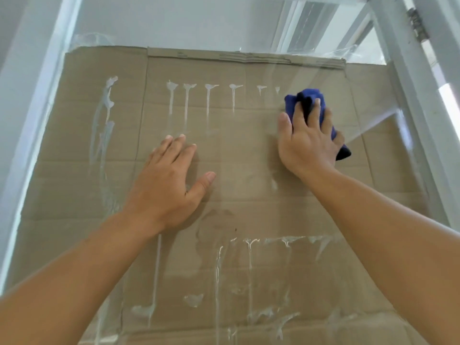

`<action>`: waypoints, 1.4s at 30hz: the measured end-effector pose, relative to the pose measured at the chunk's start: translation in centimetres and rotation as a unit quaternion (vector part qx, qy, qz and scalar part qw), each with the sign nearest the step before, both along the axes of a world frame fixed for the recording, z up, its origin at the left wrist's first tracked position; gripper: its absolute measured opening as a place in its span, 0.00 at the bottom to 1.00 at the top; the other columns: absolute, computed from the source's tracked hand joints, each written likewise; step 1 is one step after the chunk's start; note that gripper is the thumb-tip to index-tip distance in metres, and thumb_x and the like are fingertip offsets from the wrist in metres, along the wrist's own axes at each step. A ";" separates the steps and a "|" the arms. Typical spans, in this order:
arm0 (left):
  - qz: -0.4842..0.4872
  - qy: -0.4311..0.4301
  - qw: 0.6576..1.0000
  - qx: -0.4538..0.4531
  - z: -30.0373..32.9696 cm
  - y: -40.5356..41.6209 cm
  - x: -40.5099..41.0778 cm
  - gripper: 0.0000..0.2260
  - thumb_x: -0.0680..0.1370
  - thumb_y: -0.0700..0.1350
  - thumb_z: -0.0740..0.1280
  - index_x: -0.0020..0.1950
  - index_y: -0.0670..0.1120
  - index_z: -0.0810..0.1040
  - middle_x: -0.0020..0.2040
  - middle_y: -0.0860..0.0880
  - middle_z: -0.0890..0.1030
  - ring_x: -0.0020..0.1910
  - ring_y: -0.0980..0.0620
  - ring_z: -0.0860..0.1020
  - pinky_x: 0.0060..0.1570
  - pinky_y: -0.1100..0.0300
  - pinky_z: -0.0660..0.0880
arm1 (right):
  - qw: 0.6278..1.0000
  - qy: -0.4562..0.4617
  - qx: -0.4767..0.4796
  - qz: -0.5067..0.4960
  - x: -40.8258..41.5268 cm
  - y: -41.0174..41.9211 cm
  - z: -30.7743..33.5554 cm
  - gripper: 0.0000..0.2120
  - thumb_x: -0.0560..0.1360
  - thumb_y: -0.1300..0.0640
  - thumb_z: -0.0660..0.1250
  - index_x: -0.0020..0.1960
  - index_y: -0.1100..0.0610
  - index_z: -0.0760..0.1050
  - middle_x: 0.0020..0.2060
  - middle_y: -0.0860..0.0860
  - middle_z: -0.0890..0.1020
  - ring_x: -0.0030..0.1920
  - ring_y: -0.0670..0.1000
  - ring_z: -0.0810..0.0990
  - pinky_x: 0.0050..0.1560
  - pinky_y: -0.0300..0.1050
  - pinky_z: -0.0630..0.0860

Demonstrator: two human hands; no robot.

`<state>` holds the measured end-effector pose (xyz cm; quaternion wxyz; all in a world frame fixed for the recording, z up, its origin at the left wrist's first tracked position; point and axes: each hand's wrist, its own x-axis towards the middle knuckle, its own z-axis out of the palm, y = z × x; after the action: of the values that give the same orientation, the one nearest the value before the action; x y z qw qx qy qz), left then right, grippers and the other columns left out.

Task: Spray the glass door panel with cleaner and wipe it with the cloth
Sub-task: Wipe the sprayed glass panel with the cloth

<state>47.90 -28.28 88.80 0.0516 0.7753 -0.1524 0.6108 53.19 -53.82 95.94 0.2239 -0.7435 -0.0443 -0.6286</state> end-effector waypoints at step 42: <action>0.029 -0.059 0.997 -0.045 1.2 1.5 0.7 0.31 0.76 0.63 0.53 0.71 0.46 0.72 0.76 0.43 0.66 0.78 0.43 0.58 0.76 0.47 0.51 | 0.995 0.024 -0.097 0.005 -1.1 0.2 6.7 0.39 0.78 0.28 0.36 0.83 0.45 0.50 0.83 0.51 0.43 0.82 0.55 0.39 0.76 0.66 0.43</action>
<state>48.65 -26.82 90.01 0.0599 0.7391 -0.1045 0.6628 52.05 -53.66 102.66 0.1554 -0.7765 -0.1032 -0.6019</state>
